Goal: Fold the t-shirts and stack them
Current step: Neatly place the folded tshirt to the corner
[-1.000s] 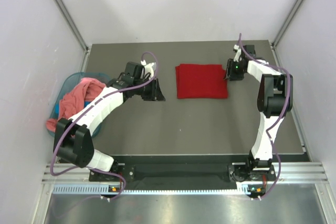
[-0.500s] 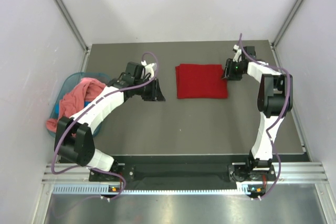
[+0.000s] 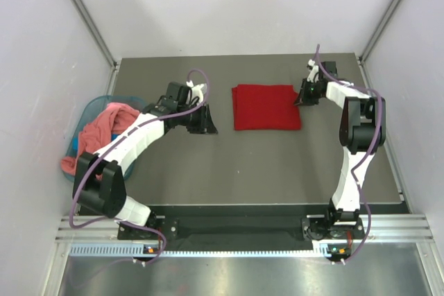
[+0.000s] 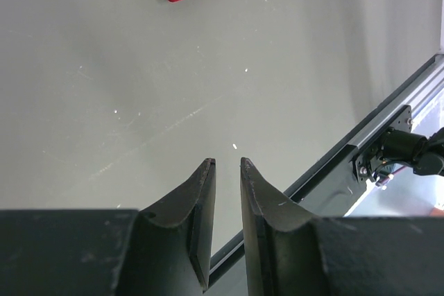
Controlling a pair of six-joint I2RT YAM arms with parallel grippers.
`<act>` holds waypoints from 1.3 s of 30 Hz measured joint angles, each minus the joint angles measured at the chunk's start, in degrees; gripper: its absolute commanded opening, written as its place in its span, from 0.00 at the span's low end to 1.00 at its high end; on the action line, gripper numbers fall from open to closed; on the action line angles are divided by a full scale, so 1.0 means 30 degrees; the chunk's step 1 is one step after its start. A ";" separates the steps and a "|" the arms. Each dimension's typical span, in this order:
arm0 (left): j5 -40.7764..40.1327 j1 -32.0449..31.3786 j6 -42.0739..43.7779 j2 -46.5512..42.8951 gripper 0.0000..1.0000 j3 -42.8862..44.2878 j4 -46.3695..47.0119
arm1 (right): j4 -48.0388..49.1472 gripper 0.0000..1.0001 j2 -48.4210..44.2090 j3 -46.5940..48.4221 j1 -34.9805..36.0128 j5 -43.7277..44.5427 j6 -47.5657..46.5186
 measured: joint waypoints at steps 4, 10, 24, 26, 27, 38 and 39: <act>0.0007 0.0080 0.0036 0.0219 0.26 0.0000 -0.0007 | -0.0036 0.00 0.0000 0.0066 -0.0124 0.0153 0.0109; 0.0080 0.0087 0.0036 0.0401 0.26 0.0000 0.0007 | -0.0270 0.00 0.0073 0.0969 -0.0590 0.0692 0.0197; 0.0539 0.0124 0.0029 0.1370 0.26 -0.0029 0.0058 | -0.1370 0.00 0.3978 0.7941 -0.4269 0.2237 -0.0124; 0.0590 0.0138 0.0022 0.1428 0.26 -0.0029 0.0066 | -0.1821 0.00 0.5115 0.9857 -0.4758 0.2521 -0.0364; 0.0605 0.0138 0.0022 0.1457 0.26 -0.0029 0.0073 | -0.1931 0.00 0.5646 1.0732 -0.4954 0.2710 -0.0488; 0.1333 0.0168 -0.0350 0.2280 0.25 -0.0029 0.0401 | -0.2324 0.00 0.8014 1.4528 -0.6688 0.3861 -0.0226; 0.1413 0.0168 -0.0364 0.2353 0.26 -0.0029 0.0415 | -0.2280 0.00 0.8014 1.4528 -0.6768 0.3949 -0.0146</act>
